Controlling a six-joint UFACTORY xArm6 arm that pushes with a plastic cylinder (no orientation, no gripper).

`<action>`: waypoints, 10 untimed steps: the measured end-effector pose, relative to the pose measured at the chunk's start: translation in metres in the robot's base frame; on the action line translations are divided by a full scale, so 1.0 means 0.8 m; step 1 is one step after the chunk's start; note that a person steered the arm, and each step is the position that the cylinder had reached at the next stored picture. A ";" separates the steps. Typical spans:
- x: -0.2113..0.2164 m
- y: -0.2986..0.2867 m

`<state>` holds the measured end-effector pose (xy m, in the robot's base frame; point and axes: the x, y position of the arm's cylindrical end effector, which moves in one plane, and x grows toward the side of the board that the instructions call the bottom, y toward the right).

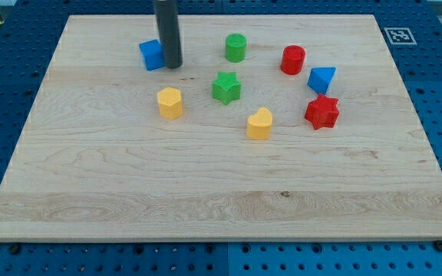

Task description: Move the green star to the top of the heart

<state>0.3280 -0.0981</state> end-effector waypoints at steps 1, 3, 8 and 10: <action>0.024 -0.005; 0.055 0.008; 0.061 0.119; 0.004 0.042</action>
<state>0.3310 -0.0644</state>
